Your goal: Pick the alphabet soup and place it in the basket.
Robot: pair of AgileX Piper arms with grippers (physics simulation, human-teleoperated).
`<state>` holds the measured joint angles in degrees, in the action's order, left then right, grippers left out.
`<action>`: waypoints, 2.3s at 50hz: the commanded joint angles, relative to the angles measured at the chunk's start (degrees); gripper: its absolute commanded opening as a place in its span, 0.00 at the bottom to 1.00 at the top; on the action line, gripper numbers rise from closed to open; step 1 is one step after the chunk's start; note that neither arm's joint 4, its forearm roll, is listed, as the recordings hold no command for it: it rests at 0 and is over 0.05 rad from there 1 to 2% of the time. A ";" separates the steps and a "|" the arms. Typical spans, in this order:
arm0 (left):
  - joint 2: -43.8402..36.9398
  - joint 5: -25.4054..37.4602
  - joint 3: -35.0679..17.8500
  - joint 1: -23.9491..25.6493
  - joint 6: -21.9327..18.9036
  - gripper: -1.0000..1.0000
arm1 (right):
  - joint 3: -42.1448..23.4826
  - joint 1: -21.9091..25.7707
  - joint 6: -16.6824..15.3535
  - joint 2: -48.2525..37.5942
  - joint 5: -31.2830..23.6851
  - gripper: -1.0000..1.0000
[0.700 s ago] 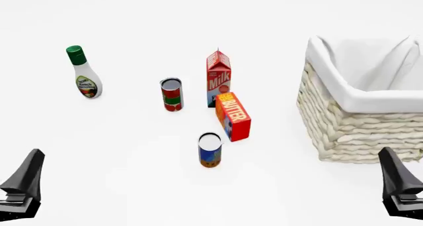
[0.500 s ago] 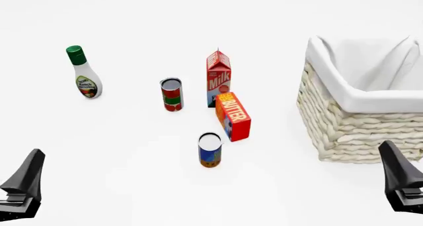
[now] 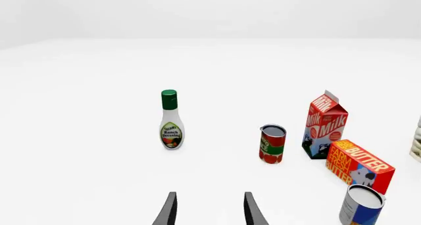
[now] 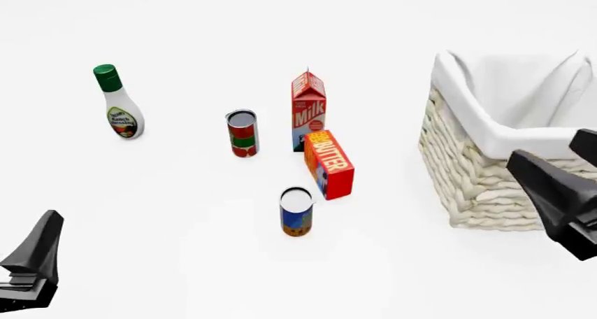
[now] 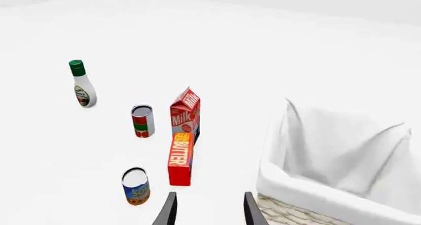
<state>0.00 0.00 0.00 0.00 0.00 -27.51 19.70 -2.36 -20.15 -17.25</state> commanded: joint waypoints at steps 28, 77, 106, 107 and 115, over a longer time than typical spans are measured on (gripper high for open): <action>0.00 0.00 0.00 0.00 0.00 1.00 | -37.76 13.15 -3.57 -30.58 -21.67 1.00; 0.00 0.00 0.00 0.00 0.00 1.00 | -51.81 21.60 -7.40 -56.88 -21.82 1.00; 0.00 0.00 0.00 0.00 0.00 1.00 | -47.06 25.82 -1.76 -65.58 -12.43 1.00; 0.00 0.00 0.00 0.00 0.00 1.00 | -47.06 25.82 -1.76 -65.58 -12.43 1.00; 0.00 0.00 0.00 0.00 0.00 1.00 | -43.83 24.60 -2.23 -65.98 -10.30 1.00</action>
<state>0.00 0.00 0.00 0.00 0.00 -74.15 44.71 -4.94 -84.89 -30.04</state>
